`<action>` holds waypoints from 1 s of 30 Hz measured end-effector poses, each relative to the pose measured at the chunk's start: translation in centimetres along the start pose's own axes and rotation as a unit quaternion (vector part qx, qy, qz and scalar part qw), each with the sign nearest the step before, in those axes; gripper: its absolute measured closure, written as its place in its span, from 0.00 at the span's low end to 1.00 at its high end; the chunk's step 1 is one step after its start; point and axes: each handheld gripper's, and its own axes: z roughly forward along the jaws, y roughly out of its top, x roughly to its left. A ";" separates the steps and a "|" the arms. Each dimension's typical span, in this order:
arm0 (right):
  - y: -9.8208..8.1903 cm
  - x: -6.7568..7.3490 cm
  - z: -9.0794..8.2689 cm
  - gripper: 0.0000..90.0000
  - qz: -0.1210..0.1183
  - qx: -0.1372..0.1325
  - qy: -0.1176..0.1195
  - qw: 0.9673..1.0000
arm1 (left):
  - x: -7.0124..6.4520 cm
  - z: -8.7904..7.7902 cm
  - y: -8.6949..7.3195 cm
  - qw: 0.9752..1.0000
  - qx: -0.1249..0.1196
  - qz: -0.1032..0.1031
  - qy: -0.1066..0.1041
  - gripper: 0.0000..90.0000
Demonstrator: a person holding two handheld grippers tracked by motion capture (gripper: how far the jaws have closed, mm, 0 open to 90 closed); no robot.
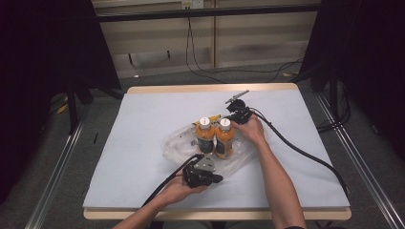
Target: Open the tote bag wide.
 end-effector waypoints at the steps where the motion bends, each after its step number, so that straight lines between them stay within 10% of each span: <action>1: 0.0 -0.1 0.0 1.00 -0.002 0.002 -0.001 1.000 | -0.1 0.1 0.0 1.000 -0.005 -0.002 -0.001 1.00; 30: 0.3 -0.7 0.0 1.00 0.031 0.003 -0.018 0.999 | -0.5 -0.1 -0.2 0.999 -0.012 -0.015 -0.027 1.00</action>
